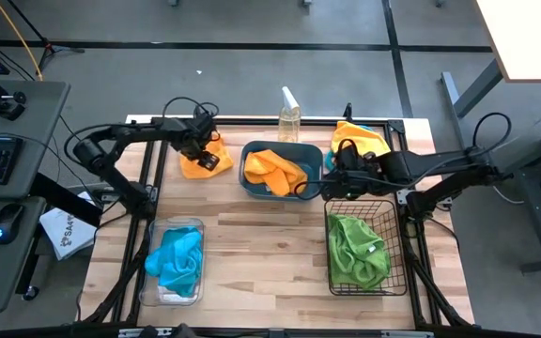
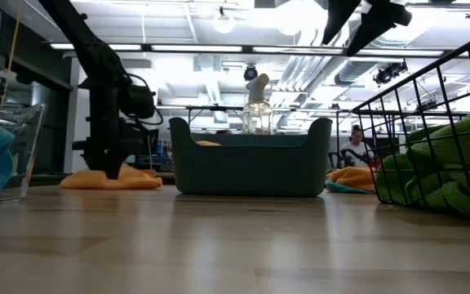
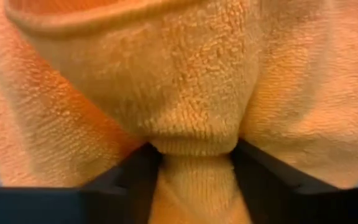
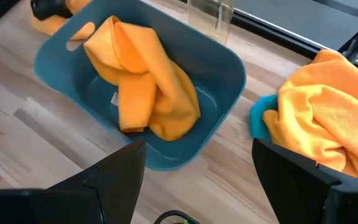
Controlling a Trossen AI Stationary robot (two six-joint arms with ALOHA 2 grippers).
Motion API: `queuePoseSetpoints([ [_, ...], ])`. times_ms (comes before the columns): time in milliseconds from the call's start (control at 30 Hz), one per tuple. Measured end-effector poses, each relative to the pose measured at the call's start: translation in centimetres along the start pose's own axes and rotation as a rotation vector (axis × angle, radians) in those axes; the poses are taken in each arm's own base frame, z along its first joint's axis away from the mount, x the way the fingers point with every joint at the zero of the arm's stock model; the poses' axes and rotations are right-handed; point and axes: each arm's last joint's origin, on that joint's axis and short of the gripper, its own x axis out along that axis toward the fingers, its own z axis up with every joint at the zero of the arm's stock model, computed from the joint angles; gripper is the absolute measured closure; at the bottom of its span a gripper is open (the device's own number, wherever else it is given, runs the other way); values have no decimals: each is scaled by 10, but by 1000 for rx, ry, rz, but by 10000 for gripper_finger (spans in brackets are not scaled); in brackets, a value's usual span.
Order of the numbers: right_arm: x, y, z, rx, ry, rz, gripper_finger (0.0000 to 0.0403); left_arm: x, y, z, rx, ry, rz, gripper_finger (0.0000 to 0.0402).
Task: Sort microfiber towel by color & place in baskets
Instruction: Put the left yellow towel into the blue bin
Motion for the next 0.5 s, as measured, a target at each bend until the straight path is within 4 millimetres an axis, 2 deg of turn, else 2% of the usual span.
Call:
queuePoseSetpoints([
  [133,-6,-5,2,9,-12,12,112,-4,0,-6,67,28,13,352],
  [167,-8,-7,2,11,-15,15,111,-6,0,-6,73,20,13,374],
  [267,-14,-13,4,18,-22,22,112,-15,2,-10,89,2,17,385],
  [333,-19,-18,5,25,-29,30,112,-30,1,-12,129,-71,15,394],
  [433,-26,-27,6,31,-55,23,112,-65,-1,-15,149,-216,34,396],
  [500,-30,-32,7,36,-84,13,112,-97,-2,-15,150,-346,24,398],
])
